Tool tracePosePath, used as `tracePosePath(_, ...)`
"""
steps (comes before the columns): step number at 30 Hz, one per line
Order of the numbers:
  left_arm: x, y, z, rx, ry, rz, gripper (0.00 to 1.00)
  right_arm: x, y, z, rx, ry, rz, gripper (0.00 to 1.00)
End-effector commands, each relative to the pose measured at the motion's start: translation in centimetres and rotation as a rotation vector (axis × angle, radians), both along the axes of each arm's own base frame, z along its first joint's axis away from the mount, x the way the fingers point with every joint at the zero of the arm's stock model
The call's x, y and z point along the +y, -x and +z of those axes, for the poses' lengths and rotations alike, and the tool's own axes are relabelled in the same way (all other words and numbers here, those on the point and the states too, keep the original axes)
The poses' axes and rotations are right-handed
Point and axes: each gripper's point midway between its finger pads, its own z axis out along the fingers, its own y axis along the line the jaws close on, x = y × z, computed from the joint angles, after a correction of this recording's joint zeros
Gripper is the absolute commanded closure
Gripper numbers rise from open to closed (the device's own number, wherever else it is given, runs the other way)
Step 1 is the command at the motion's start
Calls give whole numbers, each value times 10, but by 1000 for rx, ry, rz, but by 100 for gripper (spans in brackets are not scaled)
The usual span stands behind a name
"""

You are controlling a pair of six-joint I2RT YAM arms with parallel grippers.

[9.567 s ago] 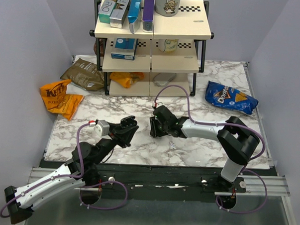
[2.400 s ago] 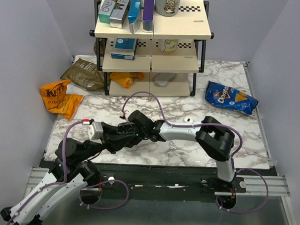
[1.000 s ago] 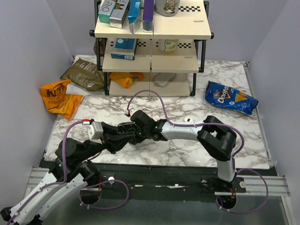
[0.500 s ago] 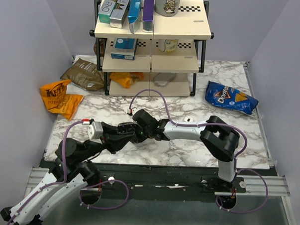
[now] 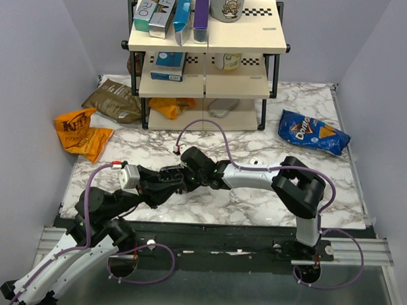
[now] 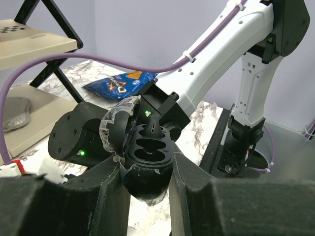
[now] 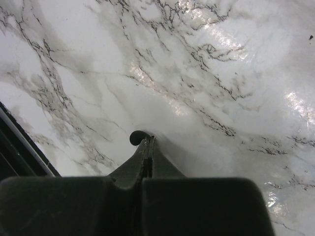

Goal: Insert the wireless bluetooth earbuds into the charging case
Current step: Pick up the earbud from the center of the board.

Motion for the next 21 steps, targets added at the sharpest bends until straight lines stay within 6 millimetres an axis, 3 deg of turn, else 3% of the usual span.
tracePosePath(1,1,-3,-1,11,7,12,100,-8,4,-7,13,30,2,99)
tracePosePath(8,0,-3,-2,12,7,11,100,-9,5,-4,13,21,10,99)
tracePosePath(13,0,-2,-1,15,8,8,100,-8,5,-9,23,36,6,75)
tracePosePath(21,0,-1,-1,15,10,7,100,-11,3,-17,26,68,0,65)
